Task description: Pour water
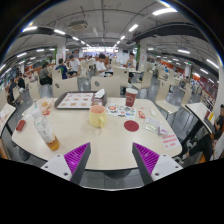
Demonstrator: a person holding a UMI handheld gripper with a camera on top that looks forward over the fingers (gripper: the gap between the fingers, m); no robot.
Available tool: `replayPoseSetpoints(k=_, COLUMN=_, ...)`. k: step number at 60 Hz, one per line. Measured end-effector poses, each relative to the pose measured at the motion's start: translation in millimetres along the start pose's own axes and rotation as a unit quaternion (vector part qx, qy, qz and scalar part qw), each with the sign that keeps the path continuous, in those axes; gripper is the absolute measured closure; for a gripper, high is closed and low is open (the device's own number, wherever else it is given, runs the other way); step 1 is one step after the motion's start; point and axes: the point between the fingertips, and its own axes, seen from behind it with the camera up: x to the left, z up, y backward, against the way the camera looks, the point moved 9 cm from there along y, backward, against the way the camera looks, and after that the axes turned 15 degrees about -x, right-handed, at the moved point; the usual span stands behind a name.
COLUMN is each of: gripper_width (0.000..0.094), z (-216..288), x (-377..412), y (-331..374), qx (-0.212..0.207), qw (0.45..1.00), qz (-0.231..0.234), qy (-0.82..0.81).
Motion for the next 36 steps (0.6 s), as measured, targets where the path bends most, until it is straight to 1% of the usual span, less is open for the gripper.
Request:
replayPoseSetpoints(k=9, gripper_width=0.0085, z=-10, x=16, y=5, qx=0.005, qw=1.0, qz=-0.007, qy=0.003)
replayPoseSetpoints(k=17, gripper_width=0.0091, z=-25, x=47, y=16, qx=0.017, qw=1.0, qz=0.001, qy=0.002)
replayPoseSetpoints(k=22, gripper_width=0.0089, z=-36, x=76, y=23, qx=0.022, qw=1.0, qz=0.015, qy=-0.002)
replayPoseSetpoints(k=28, gripper_width=0.009, z=-47, x=119, y=23, qx=0.018, qw=0.999, qz=0.04, qy=-0.002)
replayPoseSetpoints(k=36, gripper_width=0.0082, z=-51, x=182, y=5, qx=-0.007, qw=0.997, qz=0.075, qy=-0.004)
